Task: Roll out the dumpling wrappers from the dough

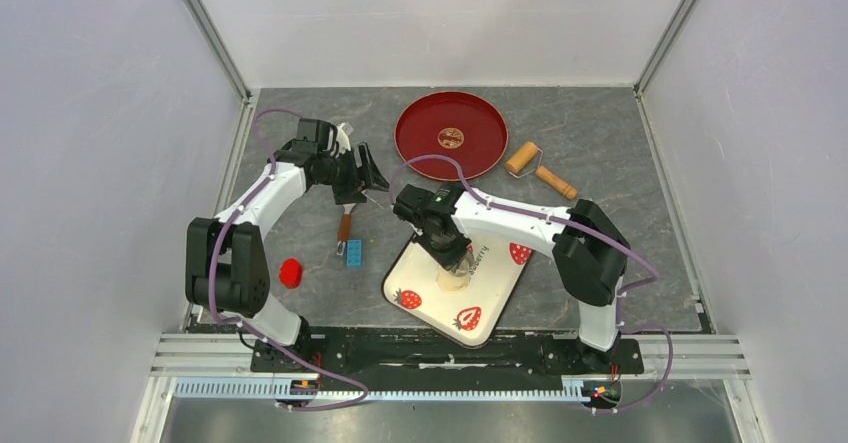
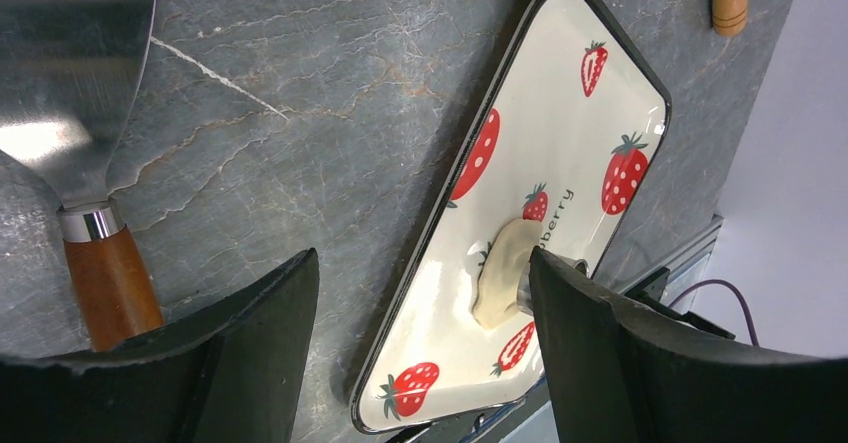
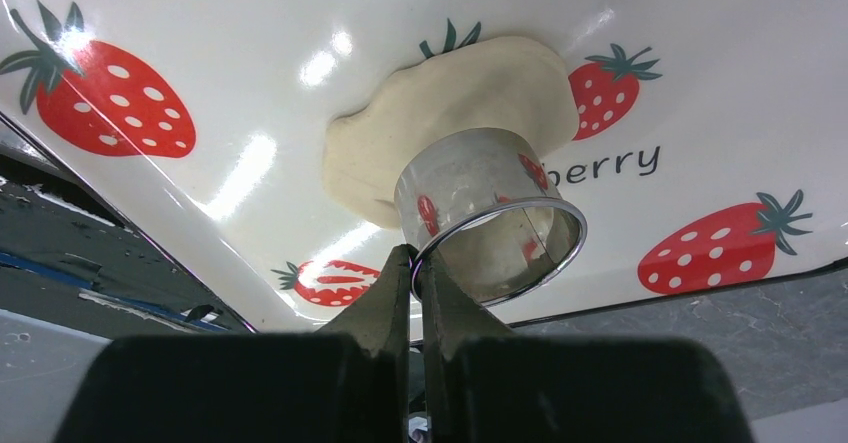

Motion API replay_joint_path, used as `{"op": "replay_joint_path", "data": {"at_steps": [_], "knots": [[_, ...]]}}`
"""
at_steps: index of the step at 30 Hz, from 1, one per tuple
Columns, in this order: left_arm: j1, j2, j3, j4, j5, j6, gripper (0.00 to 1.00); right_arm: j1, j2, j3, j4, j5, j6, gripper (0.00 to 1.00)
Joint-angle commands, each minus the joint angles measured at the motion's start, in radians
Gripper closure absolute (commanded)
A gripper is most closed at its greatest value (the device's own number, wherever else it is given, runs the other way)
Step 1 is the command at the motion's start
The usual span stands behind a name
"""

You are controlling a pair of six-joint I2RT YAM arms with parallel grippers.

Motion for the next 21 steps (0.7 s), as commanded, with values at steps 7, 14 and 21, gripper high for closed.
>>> {"op": "replay_joint_path", "data": {"at_steps": [7, 14, 21], "knots": [[0.008, 0.017, 0.022, -0.01, -0.017, 0.063, 0.19, 0.009, 0.013, 0.001, 0.009, -0.003, -0.037, 0.98], [0.007, 0.025, 0.021, -0.01, -0.018, 0.067, 0.19, 0.021, 0.031, 0.018, 0.0, -0.018, -0.049, 0.97], [0.008, 0.03, 0.02, -0.011, -0.015, 0.071, 0.19, 0.032, 0.044, 0.037, -0.015, -0.044, -0.06, 0.97]]}}
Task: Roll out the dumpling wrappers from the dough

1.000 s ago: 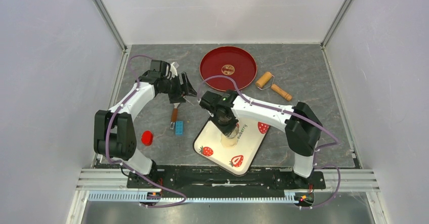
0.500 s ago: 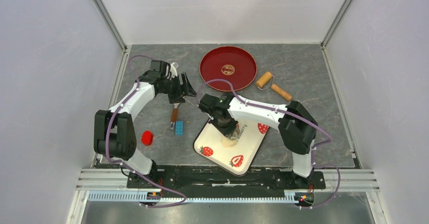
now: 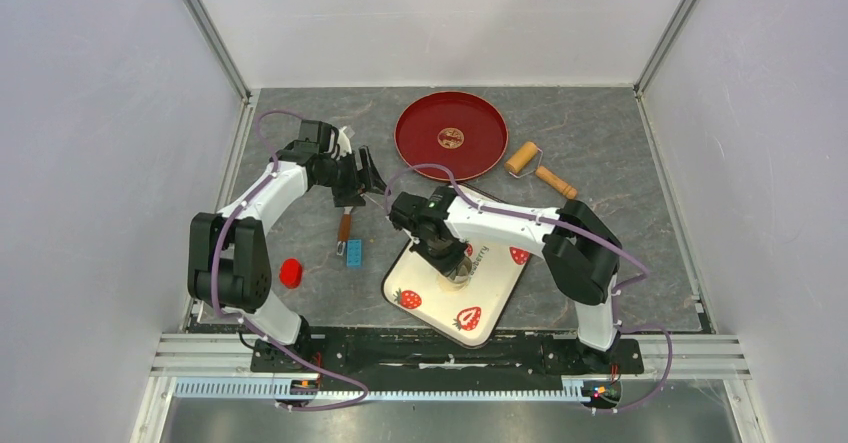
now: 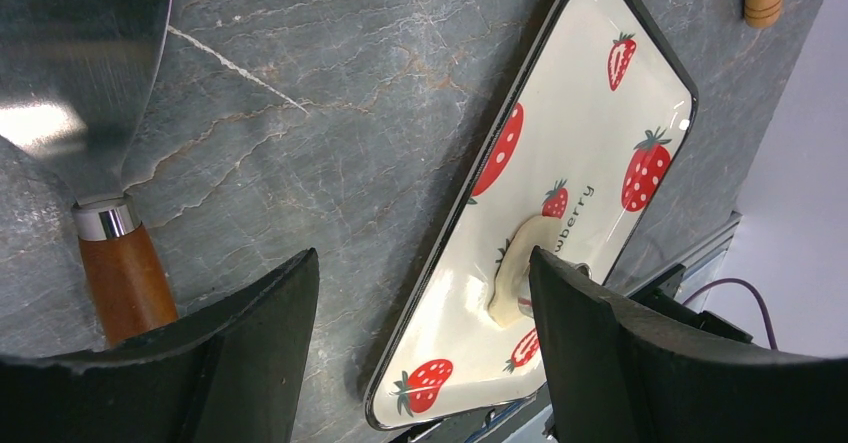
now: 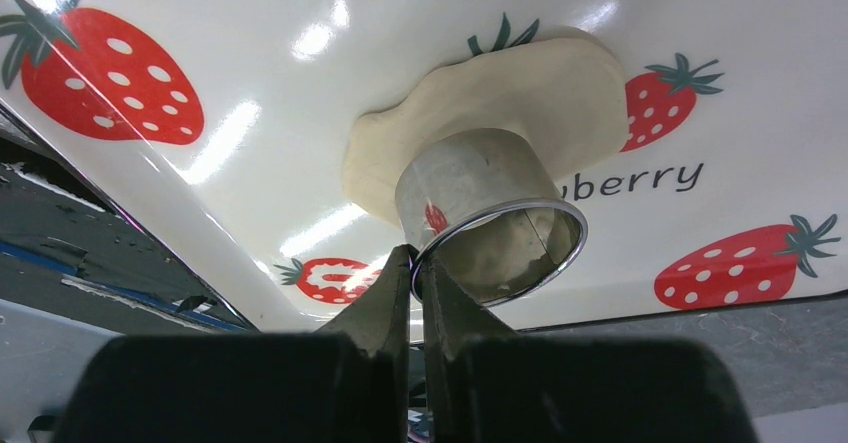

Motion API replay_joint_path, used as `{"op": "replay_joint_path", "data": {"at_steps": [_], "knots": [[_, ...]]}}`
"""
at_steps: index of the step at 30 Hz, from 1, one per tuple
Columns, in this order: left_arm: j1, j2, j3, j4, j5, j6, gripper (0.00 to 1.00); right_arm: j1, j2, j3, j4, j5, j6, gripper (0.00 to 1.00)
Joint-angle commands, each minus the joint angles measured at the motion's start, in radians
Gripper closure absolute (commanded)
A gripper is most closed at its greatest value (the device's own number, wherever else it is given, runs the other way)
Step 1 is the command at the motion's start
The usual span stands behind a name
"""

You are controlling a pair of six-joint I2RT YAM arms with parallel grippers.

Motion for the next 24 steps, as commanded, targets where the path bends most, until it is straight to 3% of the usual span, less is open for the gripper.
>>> {"op": "replay_joint_path", "data": {"at_steps": [1, 12, 13, 18, 24], "knots": [[0.006, 0.003, 0.02, 0.007, -0.004, 0.048, 0.19, 0.011, 0.013, 0.04, -0.01, -0.022, -0.021, 0.97], [0.007, 0.0, 0.016, 0.002, -0.011, 0.055, 0.19, 0.018, 0.019, 0.05, 0.003, -0.028, -0.038, 0.9], [0.007, -0.001, 0.015, 0.002, -0.011, 0.056, 0.19, 0.019, 0.016, 0.051, 0.006, -0.026, -0.039, 0.87], [0.007, -0.008, 0.008, 0.001, -0.012, 0.058, 0.19, 0.018, -0.008, 0.097, 0.017, 0.0, -0.031, 0.49], [0.007, -0.012, 0.003, -0.006, 0.0, 0.066, 0.19, -0.022, -0.052, 0.157, 0.019, -0.038, -0.001, 0.38]]}}
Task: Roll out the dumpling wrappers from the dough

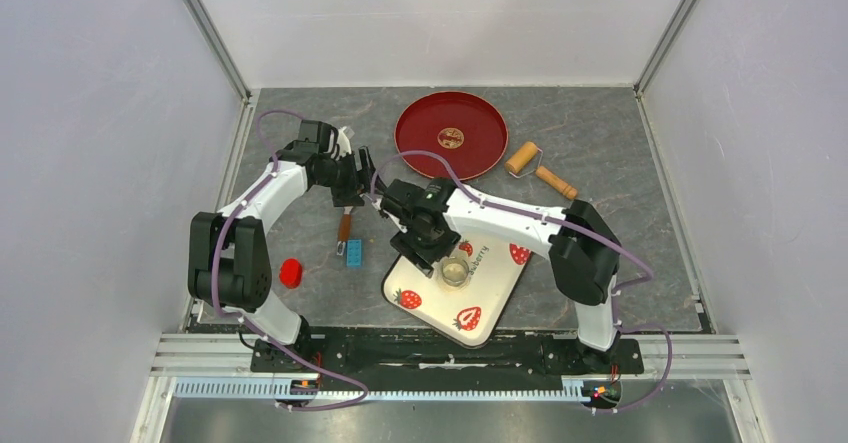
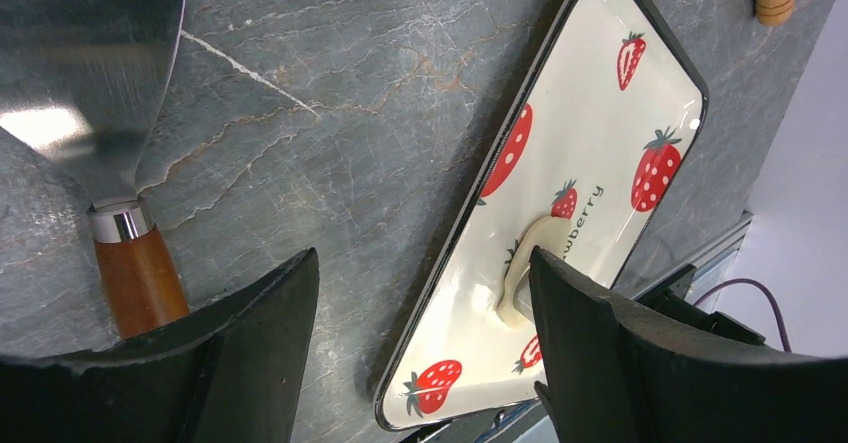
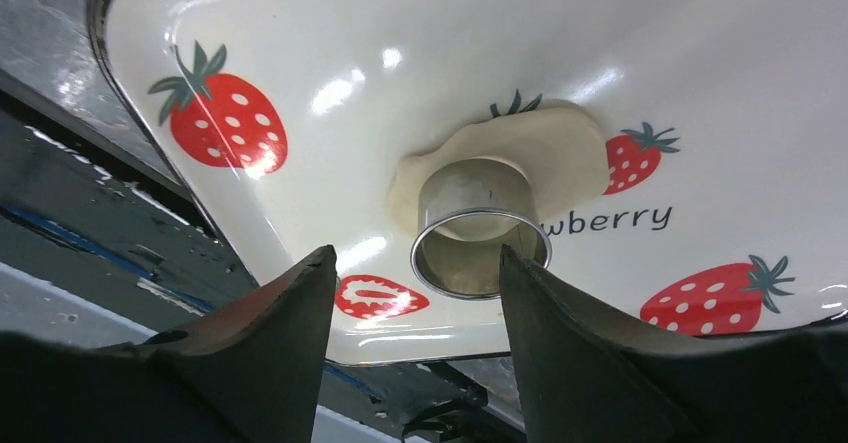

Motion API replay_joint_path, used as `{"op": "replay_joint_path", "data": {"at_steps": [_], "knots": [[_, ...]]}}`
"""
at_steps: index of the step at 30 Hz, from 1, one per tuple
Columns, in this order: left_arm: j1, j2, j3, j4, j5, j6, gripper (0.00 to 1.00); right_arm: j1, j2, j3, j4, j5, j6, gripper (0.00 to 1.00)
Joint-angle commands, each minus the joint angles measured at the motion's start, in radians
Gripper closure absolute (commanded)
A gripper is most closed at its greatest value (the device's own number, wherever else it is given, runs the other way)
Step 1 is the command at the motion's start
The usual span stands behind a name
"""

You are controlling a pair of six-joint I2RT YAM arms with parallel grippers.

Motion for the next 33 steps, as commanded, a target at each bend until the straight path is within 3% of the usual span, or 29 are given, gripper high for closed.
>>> {"op": "replay_joint_path", "data": {"at_steps": [1, 9, 14, 18, 25, 33], "knots": [[0.002, -0.018, 0.001, -0.004, 0.013, 0.049, 0.19, -0.052, -0.08, 0.051, 0.022, -0.037, 0.026, 0.37], [-0.018, -0.017, -0.039, 0.037, 0.123, 0.034, 0.25, -0.283, -0.258, -0.162, 0.183, -0.297, 0.078, 0.42], [-0.104, 0.011, -0.028, 0.056, 0.215, 0.01, 0.29, -0.408, -0.35, -0.349, 0.263, -0.406, 0.099, 0.54], [-0.207, 0.073, 0.01, 0.04, 0.316, 0.012, 0.37, -0.491, -0.402, -0.5, 0.337, -0.506, 0.126, 0.57], [-0.314, 0.218, 0.12, -0.106, 0.39, 0.102, 0.56, -0.523, -0.422, -0.626, 0.424, -0.604, 0.168, 0.6], [-0.384, 0.329, 0.195, -0.251, 0.409, 0.208, 0.58, -0.523, -0.414, -0.688, 0.504, -0.654, 0.208, 0.62]]}}
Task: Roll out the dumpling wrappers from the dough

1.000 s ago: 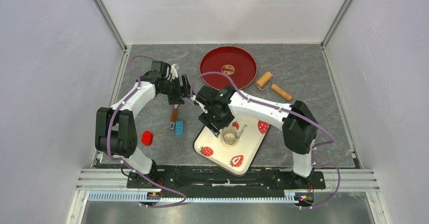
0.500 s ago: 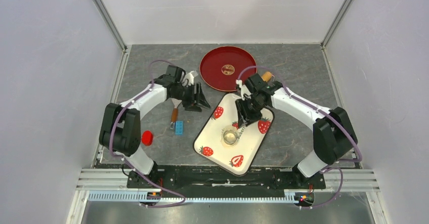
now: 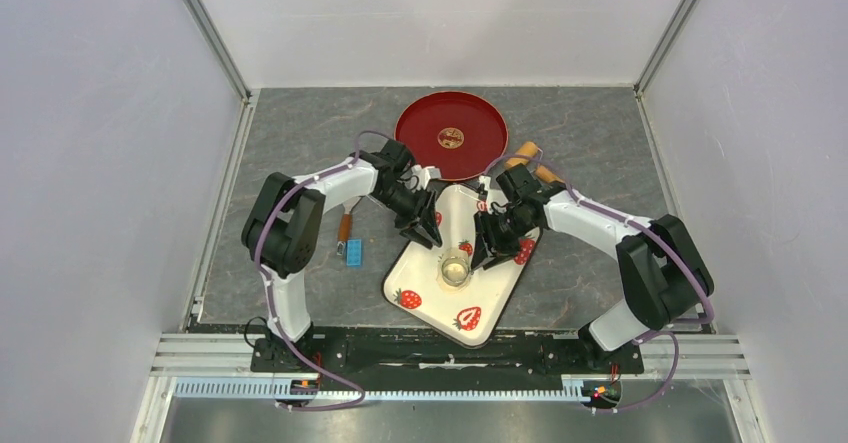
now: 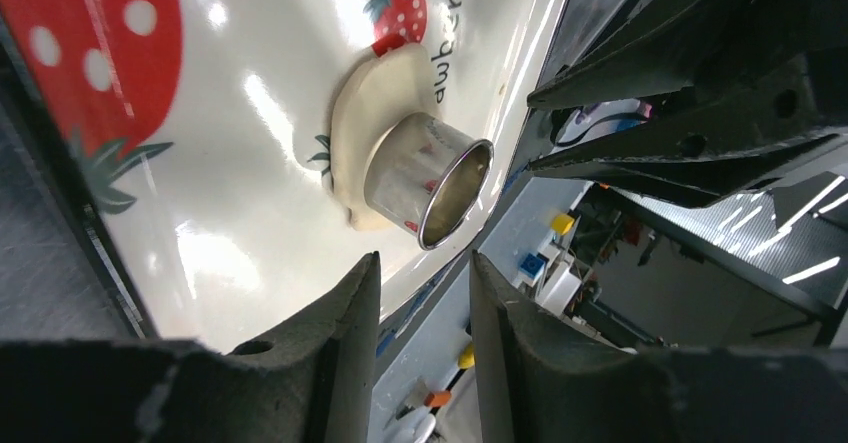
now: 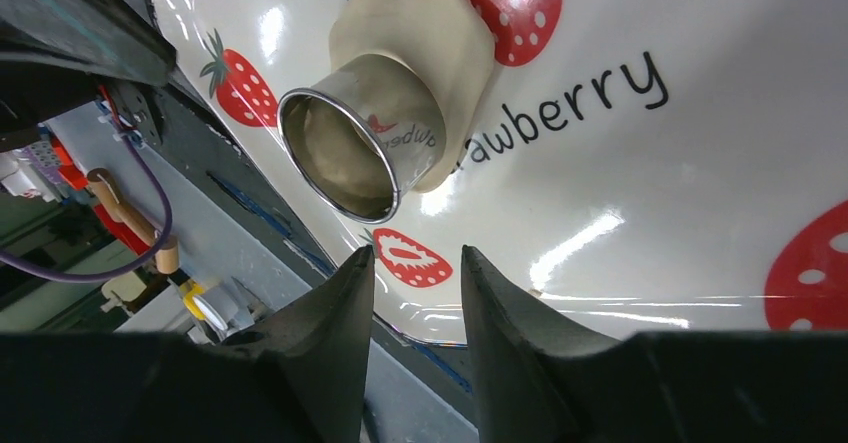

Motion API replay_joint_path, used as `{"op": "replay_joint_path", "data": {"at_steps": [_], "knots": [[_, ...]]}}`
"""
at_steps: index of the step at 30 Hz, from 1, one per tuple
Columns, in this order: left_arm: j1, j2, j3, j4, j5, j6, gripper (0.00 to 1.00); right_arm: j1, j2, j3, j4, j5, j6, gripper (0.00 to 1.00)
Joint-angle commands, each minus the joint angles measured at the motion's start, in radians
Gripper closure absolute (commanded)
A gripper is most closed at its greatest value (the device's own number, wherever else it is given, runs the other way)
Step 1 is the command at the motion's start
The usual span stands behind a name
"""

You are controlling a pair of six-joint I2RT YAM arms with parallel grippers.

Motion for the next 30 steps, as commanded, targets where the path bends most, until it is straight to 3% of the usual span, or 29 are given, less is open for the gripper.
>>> {"op": "replay_joint_path", "data": {"at_steps": [1, 18, 27, 30], "knots": [[-0.041, 0.034, 0.05, -0.114, 0.047, 0.108, 0.57, 0.0, -0.02, -0.029, 0.092, -0.06, 0.04, 0.62], [-0.105, 0.141, 0.102, -0.19, 0.022, 0.163, 0.59, 0.002, 0.081, -0.047, 0.182, -0.096, 0.069, 0.67], [-0.11, 0.19, 0.116, -0.211, -0.003, 0.19, 0.68, 0.004, 0.128, -0.044, 0.194, -0.106, 0.052, 0.77], [-0.114, 0.207, 0.131, -0.229, -0.01, 0.201, 0.76, 0.005, 0.136, -0.052, 0.19, -0.099, 0.046, 0.84]]}}
